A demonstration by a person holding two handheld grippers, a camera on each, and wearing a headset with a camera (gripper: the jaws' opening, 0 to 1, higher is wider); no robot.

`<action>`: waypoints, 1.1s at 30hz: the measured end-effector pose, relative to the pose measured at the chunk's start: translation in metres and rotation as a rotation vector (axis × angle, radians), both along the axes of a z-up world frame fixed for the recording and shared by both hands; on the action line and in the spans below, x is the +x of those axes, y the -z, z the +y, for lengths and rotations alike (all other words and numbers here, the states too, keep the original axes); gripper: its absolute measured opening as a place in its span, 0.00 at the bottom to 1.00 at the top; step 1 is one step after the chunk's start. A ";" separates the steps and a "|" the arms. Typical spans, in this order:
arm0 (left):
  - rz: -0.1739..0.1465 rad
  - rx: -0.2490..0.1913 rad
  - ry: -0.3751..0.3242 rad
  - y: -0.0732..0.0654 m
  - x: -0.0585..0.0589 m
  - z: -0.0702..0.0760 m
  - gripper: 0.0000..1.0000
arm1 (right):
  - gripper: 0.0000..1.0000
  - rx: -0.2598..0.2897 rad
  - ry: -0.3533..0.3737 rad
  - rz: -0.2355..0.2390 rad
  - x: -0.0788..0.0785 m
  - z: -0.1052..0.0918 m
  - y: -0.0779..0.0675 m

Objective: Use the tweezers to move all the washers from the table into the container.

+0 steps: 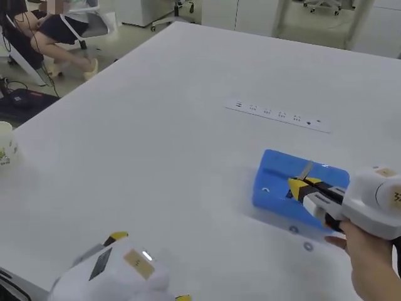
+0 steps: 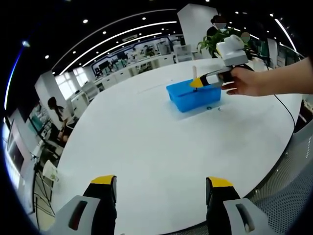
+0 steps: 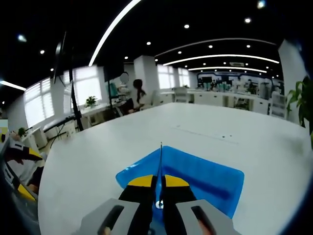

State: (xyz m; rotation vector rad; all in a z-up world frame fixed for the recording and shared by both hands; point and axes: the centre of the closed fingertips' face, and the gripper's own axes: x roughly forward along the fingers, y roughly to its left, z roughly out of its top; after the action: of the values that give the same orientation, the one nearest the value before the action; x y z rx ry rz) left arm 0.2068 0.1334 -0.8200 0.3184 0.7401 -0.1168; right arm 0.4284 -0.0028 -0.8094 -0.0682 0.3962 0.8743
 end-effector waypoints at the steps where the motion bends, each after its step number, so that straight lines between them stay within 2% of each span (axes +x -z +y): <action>1: 0.000 0.000 0.000 0.000 0.000 0.000 0.75 | 0.02 -0.001 -0.002 0.001 0.000 0.000 0.000; 7: -0.005 -0.001 -0.002 -0.001 0.001 0.000 0.76 | 0.02 -0.012 -0.006 0.022 0.001 0.001 -0.002; 12: -0.012 -0.002 -0.009 -0.002 0.002 0.001 0.76 | 0.03 -0.003 -0.003 0.002 0.001 -0.001 -0.013; 20: -0.023 -0.003 -0.002 -0.005 0.002 0.000 0.76 | 0.03 0.022 -0.001 -0.041 -0.008 -0.011 -0.038; 24: -0.032 -0.006 -0.005 -0.006 0.002 0.000 0.76 | 0.03 0.014 -0.002 -0.056 -0.014 -0.016 -0.041; 29: -0.037 -0.006 -0.007 -0.007 0.002 0.000 0.76 | 0.02 0.008 0.003 -0.052 -0.022 -0.022 -0.039; 33: -0.038 -0.006 -0.008 -0.007 0.001 0.001 0.76 | 0.02 0.019 0.011 -0.058 -0.026 -0.025 -0.045</action>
State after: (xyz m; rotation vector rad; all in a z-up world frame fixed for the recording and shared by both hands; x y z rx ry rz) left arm 0.2082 0.1341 -0.8126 0.3108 0.7030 -0.1056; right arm 0.4025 -0.0282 -0.7639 -0.0734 0.3332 0.8635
